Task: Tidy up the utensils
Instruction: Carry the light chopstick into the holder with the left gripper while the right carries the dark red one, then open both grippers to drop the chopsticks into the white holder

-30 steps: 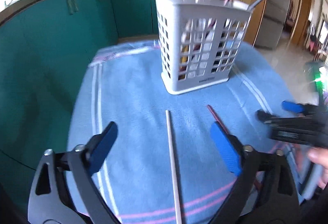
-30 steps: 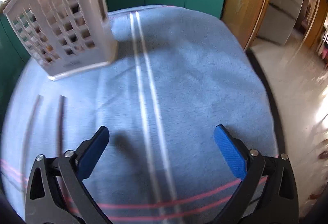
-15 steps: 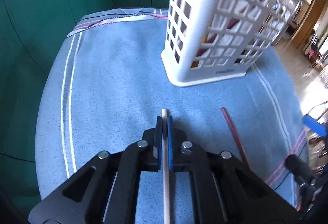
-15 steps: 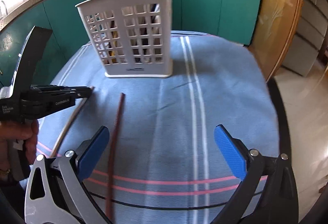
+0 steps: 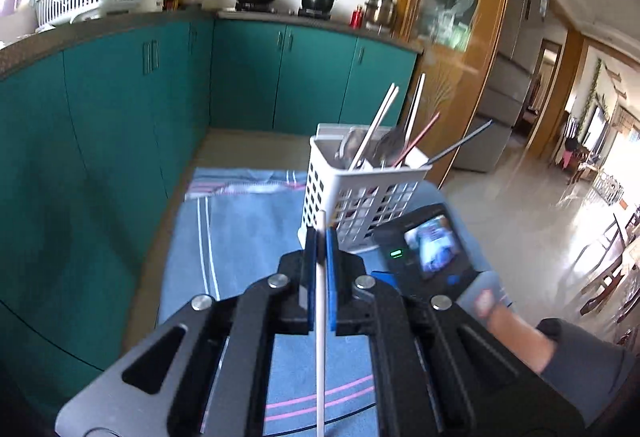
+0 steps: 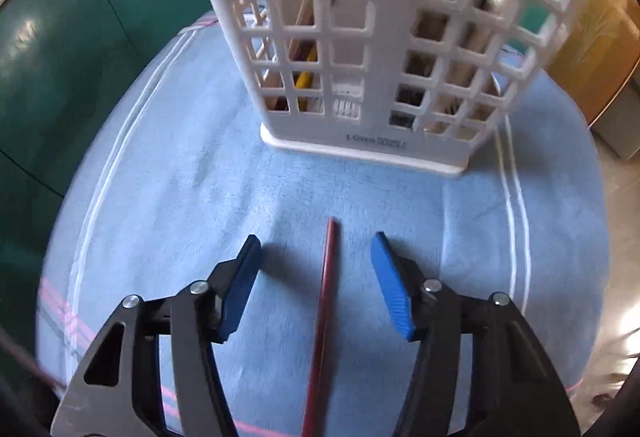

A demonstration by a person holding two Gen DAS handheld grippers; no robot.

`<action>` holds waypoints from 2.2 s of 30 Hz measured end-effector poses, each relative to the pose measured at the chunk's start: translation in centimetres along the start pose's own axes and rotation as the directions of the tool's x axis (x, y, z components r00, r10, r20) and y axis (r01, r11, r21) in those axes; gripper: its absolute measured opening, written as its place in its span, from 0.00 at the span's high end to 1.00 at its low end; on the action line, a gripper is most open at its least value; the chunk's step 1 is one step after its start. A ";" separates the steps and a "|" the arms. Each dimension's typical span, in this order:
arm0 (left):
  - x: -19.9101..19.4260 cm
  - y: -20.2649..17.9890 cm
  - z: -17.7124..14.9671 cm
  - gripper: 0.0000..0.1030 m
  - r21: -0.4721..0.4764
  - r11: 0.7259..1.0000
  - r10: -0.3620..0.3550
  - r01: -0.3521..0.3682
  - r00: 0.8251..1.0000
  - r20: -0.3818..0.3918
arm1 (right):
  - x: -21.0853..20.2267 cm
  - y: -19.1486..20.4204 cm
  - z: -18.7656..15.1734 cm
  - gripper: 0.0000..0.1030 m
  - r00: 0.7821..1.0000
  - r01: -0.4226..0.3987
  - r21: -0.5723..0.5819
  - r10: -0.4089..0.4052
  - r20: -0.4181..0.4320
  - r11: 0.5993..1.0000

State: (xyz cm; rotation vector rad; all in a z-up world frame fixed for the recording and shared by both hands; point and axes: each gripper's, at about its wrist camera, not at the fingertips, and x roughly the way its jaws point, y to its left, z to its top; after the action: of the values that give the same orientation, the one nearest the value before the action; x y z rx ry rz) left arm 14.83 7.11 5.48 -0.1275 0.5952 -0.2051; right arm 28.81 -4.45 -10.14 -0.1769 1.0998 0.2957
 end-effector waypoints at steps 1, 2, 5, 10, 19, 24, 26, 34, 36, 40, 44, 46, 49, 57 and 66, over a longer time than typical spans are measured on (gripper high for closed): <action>-0.4 0.2 -0.1 0.96 0.004 1.000 0.000 0.000 1.000 0.003 | 0.1 0.4 0.2 0.49 0.999 0.033 -0.012 -0.033 -0.006 0.999; -0.7 0.3 -0.1 0.96 0.002 1.000 -0.002 0.002 1.000 0.012 | 0.1 0.5 0.4 0.60 0.999 0.039 -0.005 -0.039 -0.007 0.999; -1.1 0.1 -0.1 0.96 0.005 1.000 -0.014 0.014 1.000 0.019 | -0.1 0.3 0.7 0.96 1.000 0.009 0.028 -0.008 -0.015 1.000; -3.4 0.0 0.1 0.96 0.014 0.999 -0.040 0.039 0.998 0.049 | -5.5 -0.2 -1.3 0.96 0.995 -0.044 0.039 0.040 0.089 0.998; -6.7 -2.1 0.1 0.96 0.072 0.995 -0.070 0.063 0.993 0.091 | -21.5 -2.3 -7.4 0.96 0.922 -0.124 0.063 0.092 0.376 0.990; -8.3 -4.2 1.8 0.96 0.103 0.992 -0.081 0.069 0.990 0.116 | -26.5 -3.0 -7.9 0.96 0.885 -0.152 0.061 0.108 0.452 0.987; -8.8 -5.0 2.9 0.96 0.100 0.991 -0.096 0.084 0.988 0.124 | -28.0 -3.5 -7.6 0.96 0.870 -0.164 0.063 0.114 0.479 0.984; -8.3 -7.7 10.5 0.96 0.143 0.989 -0.070 0.047 0.985 0.156 | -34.3 -4.7 -1.5 0.96 0.821 -0.161 0.041 0.111 0.560 0.986; -7.8 -8.0 12.6 0.96 0.141 0.989 -0.063 0.039 0.984 0.168 | -35.6 -5.4 0.9 0.96 0.815 -0.151 0.040 0.101 0.571 0.988; -6.9 -8.5 16.7 0.96 0.138 0.990 -0.046 0.021 0.983 0.176 | -37.4 -6.5 4.9 0.96 0.809 -0.137 0.043 0.087 0.582 0.990; -6.1 -8.9 20.2 0.96 0.132 0.991 -0.045 0.019 0.979 0.197 | -38.9 -7.2 8.2 0.96 0.800 -0.104 0.046 0.056 0.598 0.994; -5.5 -8.9 21.5 0.96 0.129 0.991 -0.044 0.017 0.977 0.207 | -39.1 -7.6 9.5 0.96 0.797 -0.097 0.053 0.045 0.603 0.994; -4.1 -8.8 23.1 0.96 0.117 0.993 -0.037 0.013 0.977 0.209 | -38.8 -8.2 11.0 0.96 0.797 -0.097 0.064 0.039 0.603 0.993; 1.6 -7.8 21.4 0.96 0.118 0.993 -0.019 -0.001 0.985 0.173 | -34.2 -9.1 12.7 0.96 0.821 -0.117 0.087 0.047 0.569 0.989; 7.4 -5.3 15.0 0.42 0.119 0.992 -0.038 0.029 0.996 0.075 | -27.0 -9.7 10.1 0.75 0.868 -0.148 0.101 0.080 0.490 0.984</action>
State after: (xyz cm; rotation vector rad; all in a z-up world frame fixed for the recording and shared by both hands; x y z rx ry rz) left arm 28.51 1.16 14.74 -0.0306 0.5028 -0.2664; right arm 29.13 -14.71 18.47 0.0852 0.6255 0.3478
